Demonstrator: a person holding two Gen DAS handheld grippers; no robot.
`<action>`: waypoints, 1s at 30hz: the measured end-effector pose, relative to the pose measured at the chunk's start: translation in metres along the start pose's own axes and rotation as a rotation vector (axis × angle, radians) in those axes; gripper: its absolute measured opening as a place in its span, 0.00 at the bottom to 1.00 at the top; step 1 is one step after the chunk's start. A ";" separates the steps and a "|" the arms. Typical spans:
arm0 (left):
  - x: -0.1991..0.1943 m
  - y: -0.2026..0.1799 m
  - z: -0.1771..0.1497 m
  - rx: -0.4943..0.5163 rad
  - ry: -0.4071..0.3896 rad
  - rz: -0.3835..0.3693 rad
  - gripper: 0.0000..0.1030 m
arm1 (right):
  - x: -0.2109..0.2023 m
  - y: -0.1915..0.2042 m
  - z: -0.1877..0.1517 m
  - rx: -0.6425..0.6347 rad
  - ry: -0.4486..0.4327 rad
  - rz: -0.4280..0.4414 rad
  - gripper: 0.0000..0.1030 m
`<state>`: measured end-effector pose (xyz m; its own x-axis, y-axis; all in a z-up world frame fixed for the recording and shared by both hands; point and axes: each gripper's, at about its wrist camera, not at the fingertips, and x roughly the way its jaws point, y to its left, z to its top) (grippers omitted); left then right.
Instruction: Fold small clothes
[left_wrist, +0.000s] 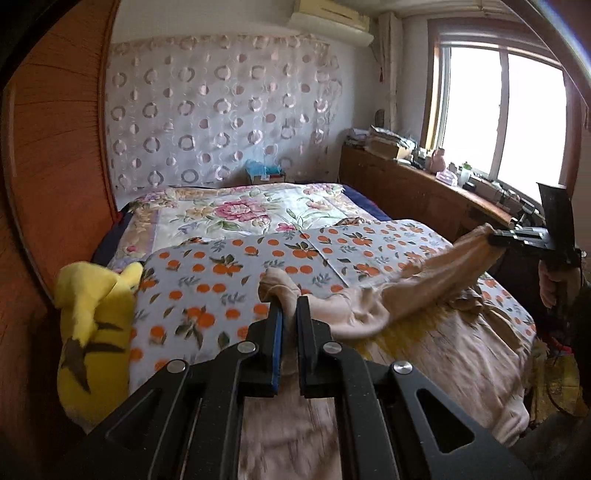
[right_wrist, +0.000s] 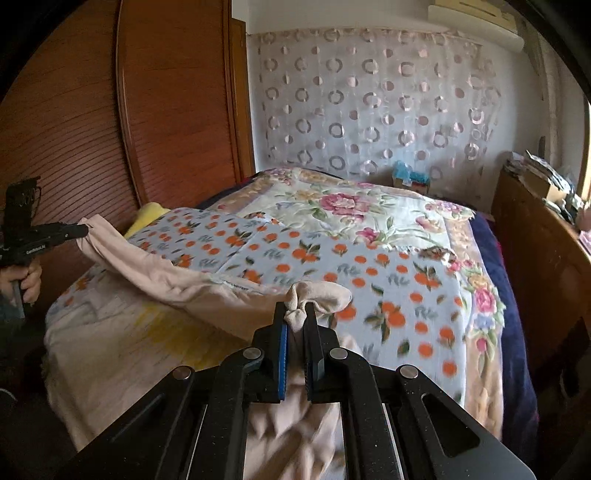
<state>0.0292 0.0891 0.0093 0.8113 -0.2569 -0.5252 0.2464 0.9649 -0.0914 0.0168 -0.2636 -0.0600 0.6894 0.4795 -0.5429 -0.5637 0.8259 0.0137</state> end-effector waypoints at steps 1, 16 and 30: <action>-0.007 0.000 -0.006 -0.006 -0.003 0.002 0.07 | -0.008 0.001 -0.007 0.002 0.003 -0.002 0.06; -0.039 0.002 -0.075 -0.098 0.022 0.064 0.07 | -0.067 -0.003 -0.099 0.163 0.068 -0.028 0.06; -0.053 -0.002 -0.093 -0.076 0.089 0.086 0.09 | -0.093 0.011 -0.124 0.172 0.198 -0.046 0.07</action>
<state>-0.0637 0.1055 -0.0417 0.7767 -0.1703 -0.6063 0.1343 0.9854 -0.1048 -0.1102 -0.3356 -0.1133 0.6007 0.3873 -0.6994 -0.4367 0.8917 0.1187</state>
